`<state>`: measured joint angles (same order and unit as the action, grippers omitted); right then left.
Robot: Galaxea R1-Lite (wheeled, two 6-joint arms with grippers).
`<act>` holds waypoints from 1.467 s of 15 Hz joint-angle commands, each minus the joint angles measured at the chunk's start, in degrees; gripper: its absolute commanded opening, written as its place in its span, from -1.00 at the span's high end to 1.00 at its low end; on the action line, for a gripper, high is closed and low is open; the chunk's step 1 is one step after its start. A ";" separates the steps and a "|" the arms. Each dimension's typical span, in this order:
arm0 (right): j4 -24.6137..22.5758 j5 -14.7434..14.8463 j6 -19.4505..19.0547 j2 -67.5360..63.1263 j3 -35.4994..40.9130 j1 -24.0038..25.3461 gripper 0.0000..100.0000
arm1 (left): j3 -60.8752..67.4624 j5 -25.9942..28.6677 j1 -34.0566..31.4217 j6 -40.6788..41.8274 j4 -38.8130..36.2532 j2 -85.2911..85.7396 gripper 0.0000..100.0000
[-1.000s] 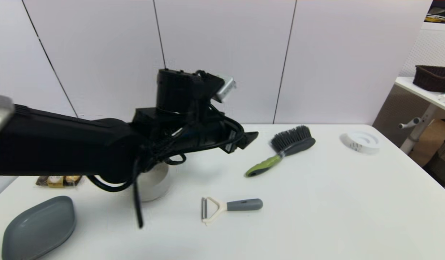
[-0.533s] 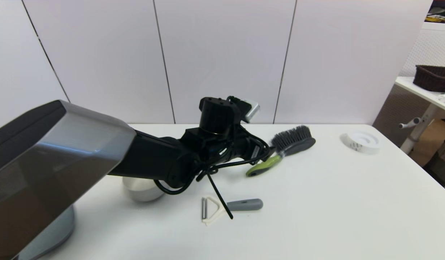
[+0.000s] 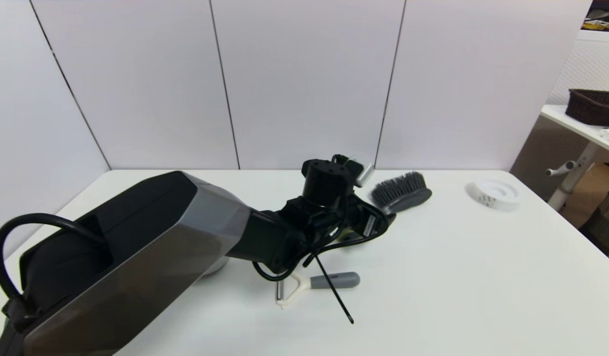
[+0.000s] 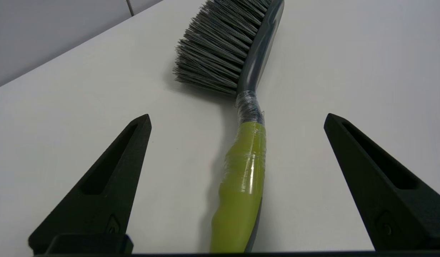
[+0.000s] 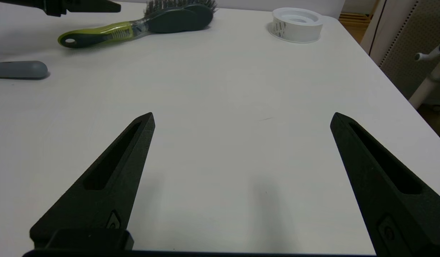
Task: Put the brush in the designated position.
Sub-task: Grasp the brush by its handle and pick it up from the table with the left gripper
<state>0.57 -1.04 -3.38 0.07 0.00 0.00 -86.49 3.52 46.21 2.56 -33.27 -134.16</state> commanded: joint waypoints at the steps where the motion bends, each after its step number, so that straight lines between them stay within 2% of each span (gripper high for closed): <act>1: 0.04 -0.02 -0.05 -0.07 0.09 0.00 -1.00 | -4.21 -0.01 1.25 -0.54 -0.22 -4.97 -1.00; 12: 0.04 -0.02 -0.05 -0.07 0.09 0.00 -1.00 | -7.55 -0.01 1.33 -0.54 -0.04 -9.37 -1.00; 13: -0.05 -0.02 -0.05 -0.07 0.09 0.00 -1.00 | -7.46 -0.01 1.33 -0.45 0.22 -9.46 1.00; 18: -0.05 -0.02 -0.05 -0.07 0.09 0.00 -1.00 | -6.94 -0.01 1.51 -0.45 3.47 -9.37 1.00; 22: 0.04 -0.02 -0.05 -0.07 0.09 0.00 -1.00 | -7.02 0.26 1.51 0.78 13.40 -8.05 1.00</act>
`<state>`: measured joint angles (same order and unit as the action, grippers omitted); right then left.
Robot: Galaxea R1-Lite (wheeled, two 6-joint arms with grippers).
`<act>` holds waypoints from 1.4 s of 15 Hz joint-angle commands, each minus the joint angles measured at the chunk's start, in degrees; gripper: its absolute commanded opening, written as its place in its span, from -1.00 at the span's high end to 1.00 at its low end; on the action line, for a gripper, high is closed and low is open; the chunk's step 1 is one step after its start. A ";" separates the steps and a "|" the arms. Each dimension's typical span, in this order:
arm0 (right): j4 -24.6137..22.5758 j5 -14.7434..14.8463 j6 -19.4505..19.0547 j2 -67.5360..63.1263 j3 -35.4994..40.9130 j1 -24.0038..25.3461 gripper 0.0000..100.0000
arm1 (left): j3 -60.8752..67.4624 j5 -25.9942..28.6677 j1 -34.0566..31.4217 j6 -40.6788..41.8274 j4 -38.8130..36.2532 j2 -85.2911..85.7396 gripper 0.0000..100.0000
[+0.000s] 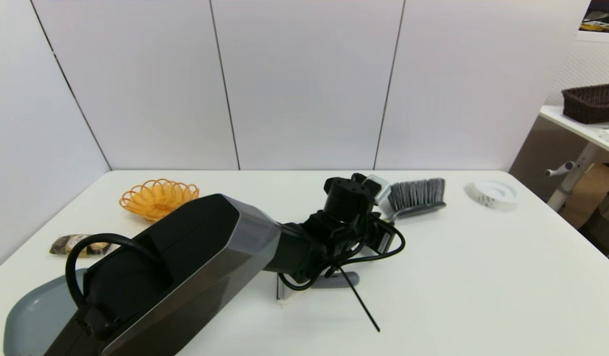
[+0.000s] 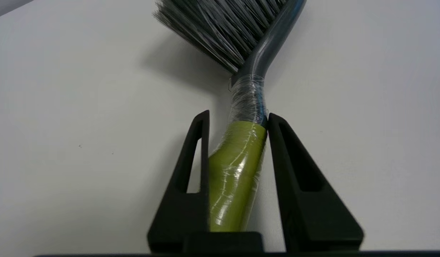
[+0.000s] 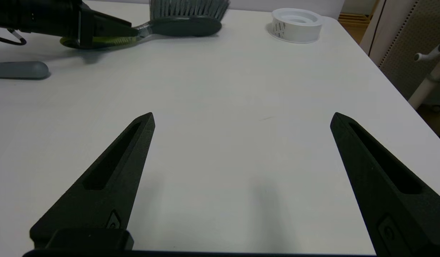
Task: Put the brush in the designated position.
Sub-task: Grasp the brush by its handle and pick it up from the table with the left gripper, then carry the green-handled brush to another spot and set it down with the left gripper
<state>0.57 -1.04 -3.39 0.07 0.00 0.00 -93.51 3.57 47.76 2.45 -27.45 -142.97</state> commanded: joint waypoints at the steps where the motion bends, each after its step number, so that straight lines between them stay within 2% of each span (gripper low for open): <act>1: -0.05 -0.02 -0.04 -0.07 0.09 0.00 -1.00 | 0.00 0.30 -0.04 1.07 10.58 1.20 1.00; 3: 0.04 -0.02 -0.04 -0.07 0.09 0.00 -1.00 | -0.27 0.21 -0.04 2.30 13.65 1.47 1.00; 21: -0.05 -0.02 -0.04 -0.07 0.09 0.00 -1.00 | -11.60 0.03 -0.21 5.11 13.92 5.77 1.00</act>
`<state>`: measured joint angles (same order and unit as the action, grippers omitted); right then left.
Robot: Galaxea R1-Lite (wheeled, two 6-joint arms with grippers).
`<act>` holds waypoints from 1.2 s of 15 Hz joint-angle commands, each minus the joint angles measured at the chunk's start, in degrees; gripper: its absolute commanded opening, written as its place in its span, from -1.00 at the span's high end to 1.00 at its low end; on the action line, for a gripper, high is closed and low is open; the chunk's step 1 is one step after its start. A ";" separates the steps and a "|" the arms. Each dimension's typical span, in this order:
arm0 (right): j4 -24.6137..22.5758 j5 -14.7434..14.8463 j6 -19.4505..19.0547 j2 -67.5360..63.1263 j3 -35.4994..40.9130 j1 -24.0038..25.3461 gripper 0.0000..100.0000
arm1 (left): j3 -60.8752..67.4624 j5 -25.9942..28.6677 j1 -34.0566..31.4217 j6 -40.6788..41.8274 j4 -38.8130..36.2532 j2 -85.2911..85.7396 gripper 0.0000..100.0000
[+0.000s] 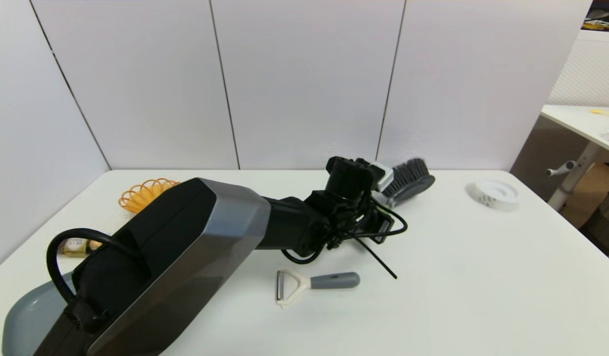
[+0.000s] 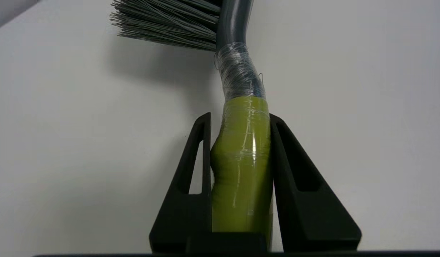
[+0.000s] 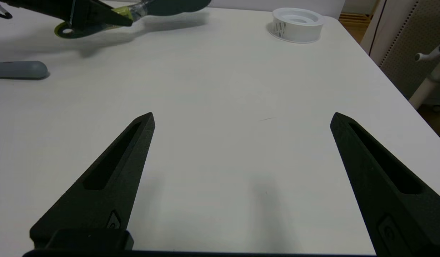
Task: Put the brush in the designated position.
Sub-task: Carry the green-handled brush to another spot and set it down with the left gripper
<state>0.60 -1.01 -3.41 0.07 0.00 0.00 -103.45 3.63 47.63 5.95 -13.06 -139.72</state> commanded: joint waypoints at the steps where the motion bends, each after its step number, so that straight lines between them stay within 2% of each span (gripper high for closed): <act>1: 0.02 -0.04 -0.01 -0.07 0.09 0.00 -1.00 | -2.37 -0.03 -0.08 1.87 -0.48 3.13 1.00; 5: 0.02 -0.04 -0.01 -0.07 0.09 0.00 -1.00 | -2.20 0.06 -1.13 3.19 0.31 8.06 1.00; 9: -0.07 -0.04 -0.01 -0.07 0.09 0.00 -1.00 | -1.49 1.46 -8.08 14.18 6.55 15.79 1.00; 13: 0.02 -0.04 -0.01 -0.07 0.09 0.00 -1.00 | -0.79 13.51 -18.71 24.81 13.67 21.50 1.00; 16: -0.07 -0.04 -0.01 -0.07 0.09 0.00 -1.00 | -0.88 24.67 -28.29 32.46 15.78 22.03 1.00; 18: 0.02 -0.04 -0.01 -0.07 0.09 0.00 -1.00 | -1.14 30.03 -33.39 38.08 16.48 21.33 1.00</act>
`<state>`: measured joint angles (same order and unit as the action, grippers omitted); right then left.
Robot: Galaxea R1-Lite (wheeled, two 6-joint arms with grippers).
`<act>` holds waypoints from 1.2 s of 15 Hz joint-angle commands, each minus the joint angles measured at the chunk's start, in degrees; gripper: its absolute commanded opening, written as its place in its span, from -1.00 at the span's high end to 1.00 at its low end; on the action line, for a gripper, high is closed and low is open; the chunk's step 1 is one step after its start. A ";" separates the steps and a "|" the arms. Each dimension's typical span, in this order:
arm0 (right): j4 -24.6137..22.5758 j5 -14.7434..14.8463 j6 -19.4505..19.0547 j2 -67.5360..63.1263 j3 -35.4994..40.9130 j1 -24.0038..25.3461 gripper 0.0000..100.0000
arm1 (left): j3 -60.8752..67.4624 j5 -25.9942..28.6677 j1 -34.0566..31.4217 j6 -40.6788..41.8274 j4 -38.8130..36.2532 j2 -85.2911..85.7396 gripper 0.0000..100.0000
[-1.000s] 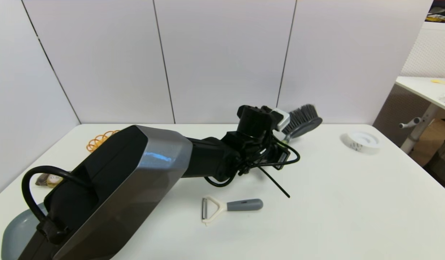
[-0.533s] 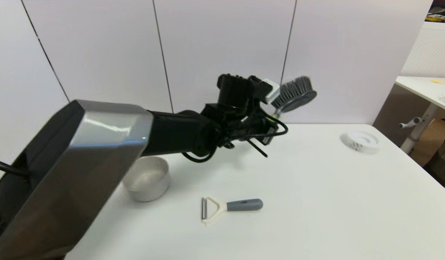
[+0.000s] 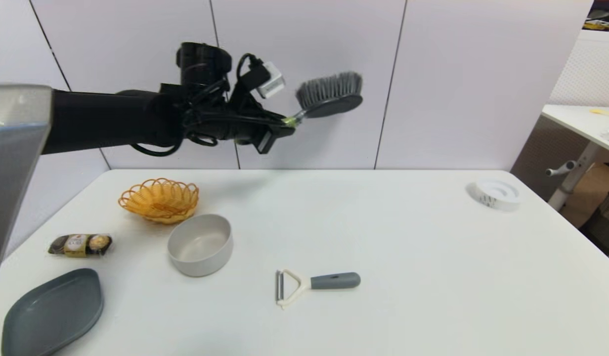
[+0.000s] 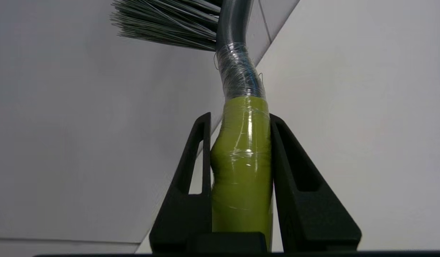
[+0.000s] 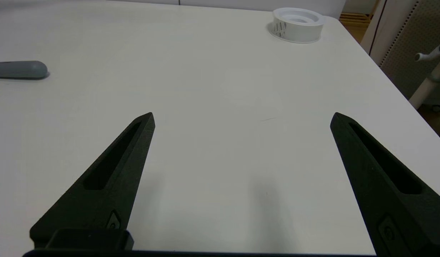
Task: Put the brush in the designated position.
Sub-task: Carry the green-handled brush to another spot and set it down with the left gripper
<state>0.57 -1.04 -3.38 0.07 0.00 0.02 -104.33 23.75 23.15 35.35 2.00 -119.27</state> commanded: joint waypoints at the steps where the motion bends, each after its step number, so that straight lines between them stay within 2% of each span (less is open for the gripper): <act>1: 0.04 -0.02 -0.05 -0.07 0.09 -0.02 -1.00 | -0.17 12.64 -11.20 10.53 1.78 0.36 1.00; 3: 0.04 -0.02 -0.05 -0.07 0.09 0.06 -1.00 | -0.26 18.70 -16.12 15.45 3.36 -1.31 1.00; 6: 0.04 -0.02 -0.05 -0.07 0.09 -0.02 -1.00 | -1.14 21.96 -21.66 23.97 8.02 -3.51 1.00; 10: 0.04 -0.02 -0.05 -0.07 0.09 -0.02 -1.00 | -7.91 24.24 -28.07 32.94 12.94 -9.93 1.00; 18: -0.05 -0.02 -0.05 -0.07 0.09 -0.02 -1.00 | -8.88 25.38 -36.07 37.24 12.59 -16.61 1.00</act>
<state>0.60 -1.01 -3.39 0.07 0.00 0.02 -113.15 48.95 -11.04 72.07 14.56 -134.32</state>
